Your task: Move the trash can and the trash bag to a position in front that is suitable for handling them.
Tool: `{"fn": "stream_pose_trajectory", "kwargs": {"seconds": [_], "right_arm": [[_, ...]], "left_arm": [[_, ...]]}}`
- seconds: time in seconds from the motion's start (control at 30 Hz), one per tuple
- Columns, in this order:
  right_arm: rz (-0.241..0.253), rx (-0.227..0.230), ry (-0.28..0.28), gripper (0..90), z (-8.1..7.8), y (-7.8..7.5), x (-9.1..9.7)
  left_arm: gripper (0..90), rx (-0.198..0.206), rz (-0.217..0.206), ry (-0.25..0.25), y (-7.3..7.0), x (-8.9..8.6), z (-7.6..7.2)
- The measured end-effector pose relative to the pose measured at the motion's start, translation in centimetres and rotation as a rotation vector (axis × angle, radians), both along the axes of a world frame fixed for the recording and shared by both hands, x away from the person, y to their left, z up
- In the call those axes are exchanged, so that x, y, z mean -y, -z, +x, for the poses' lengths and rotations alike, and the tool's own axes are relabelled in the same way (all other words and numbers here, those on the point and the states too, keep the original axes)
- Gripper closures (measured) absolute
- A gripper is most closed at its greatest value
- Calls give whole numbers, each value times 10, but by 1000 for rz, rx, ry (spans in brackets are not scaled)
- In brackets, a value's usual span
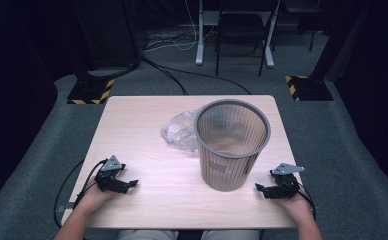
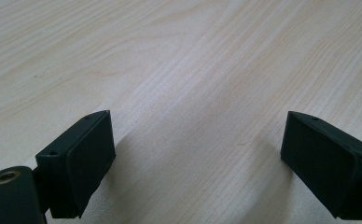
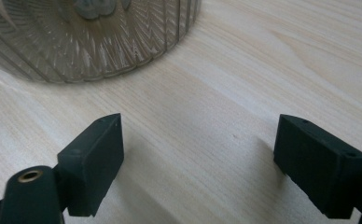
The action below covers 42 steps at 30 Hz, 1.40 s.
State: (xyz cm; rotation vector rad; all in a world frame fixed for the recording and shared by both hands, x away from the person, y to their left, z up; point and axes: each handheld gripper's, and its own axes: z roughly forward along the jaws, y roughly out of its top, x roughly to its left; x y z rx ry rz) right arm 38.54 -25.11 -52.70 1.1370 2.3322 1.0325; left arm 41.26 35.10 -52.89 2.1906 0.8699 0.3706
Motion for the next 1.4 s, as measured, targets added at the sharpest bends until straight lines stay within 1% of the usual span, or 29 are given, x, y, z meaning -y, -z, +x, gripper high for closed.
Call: {"fn": "stream_pose_trajectory", "kwargs": {"seconds": [0.03,0.13,0.17,0.27,0.37,0.43,0.57,0.67,0.7,0.9,1.0,1.07,1.1,1.13,1.17,1.27,1.3,1.4], "right_arm": [[-2,-3,0,164,0,-1,0],[-10,-17,14,225,-2,-3,1],[-13,-27,25,252,-2,-5,1],[1,-71,61,320,-1,-9,0],[3,-96,65,333,-1,-12,-1],[-10,-99,70,336,-1,-14,-3],[-8,-76,67,345,-4,-18,-5],[-2,-56,64,351,-6,-22,-6],[5,-51,65,352,-6,-23,-5],[18,-34,85,359,-7,-28,-3],[19,-3,80,361,-9,-34,-5],[14,19,78,363,-12,-37,-7],[20,27,75,364,-14,-40,-8],[18,32,72,364,-14,-42,-9],[18,32,72,364,-14,-42,-9],[37,39,67,365,-16,-46,-12],[41,43,65,366,-16,-47,-12],[40,44,62,365,-16,-48,-13]], "left_arm": [[101,-6,7,0,-1,0,0],[171,-15,18,-3,-4,-3,0],[183,-17,21,-3,-5,-3,0],[204,-22,27,-5,-6,-3,-2],[256,-35,41,-6,-9,-5,-3],[280,-40,50,-5,-10,-5,-4],[298,-45,46,-3,-13,-5,-6],[312,-44,25,-3,-16,-5,-8],[315,-42,27,0,-17,-5,-8],[317,-34,1,2,-22,-3,-11],[319,-30,-27,-4,-26,-1,-13],[320,-28,-50,4,-30,0,-13],[330,-30,-70,6,-33,2,-12],[330,-30,-79,7,-34,3,-12],[330,-30,-79,7,-34,3,-12],[329,-28,-104,1,-42,6,-9],[330,-21,-108,2,-44,8,-9],[332,-15,-109,19,-52,17,-5]]}}
